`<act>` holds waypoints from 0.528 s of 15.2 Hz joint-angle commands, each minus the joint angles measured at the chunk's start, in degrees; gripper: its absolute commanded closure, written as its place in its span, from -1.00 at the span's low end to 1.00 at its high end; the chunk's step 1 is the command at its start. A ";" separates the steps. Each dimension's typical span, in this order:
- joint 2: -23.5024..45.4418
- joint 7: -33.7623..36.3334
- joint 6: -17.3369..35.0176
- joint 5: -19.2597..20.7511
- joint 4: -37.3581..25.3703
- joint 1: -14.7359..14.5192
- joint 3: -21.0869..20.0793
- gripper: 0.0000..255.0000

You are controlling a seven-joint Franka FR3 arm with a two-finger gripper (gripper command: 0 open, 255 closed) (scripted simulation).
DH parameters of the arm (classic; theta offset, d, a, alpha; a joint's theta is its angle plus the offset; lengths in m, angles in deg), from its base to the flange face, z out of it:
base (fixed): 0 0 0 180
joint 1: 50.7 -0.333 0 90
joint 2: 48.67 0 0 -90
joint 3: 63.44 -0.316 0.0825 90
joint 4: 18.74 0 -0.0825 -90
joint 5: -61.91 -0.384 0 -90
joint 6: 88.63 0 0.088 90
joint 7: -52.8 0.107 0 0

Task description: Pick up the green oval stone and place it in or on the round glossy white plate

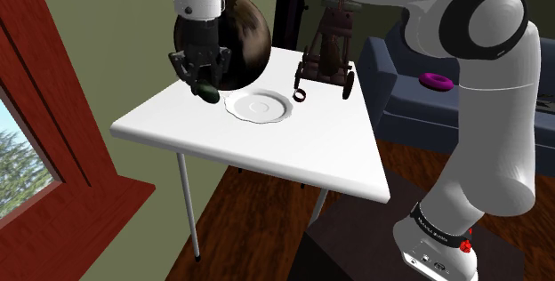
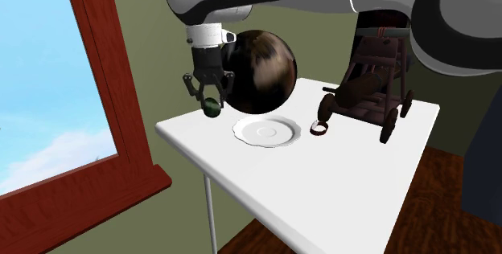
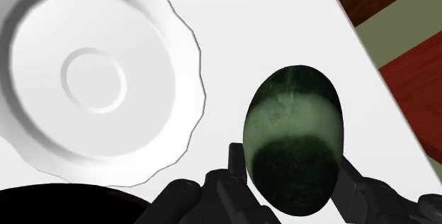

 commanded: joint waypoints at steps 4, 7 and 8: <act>0.60 -0.23 -3.77 0.23 -4.38 -0.83 -0.02 1.00; -5.87 -3.59 -0.58 -2.69 4.60 4.37 -0.09 1.00; -7.83 -4.86 0.28 -3.64 7.15 5.90 0.03 1.00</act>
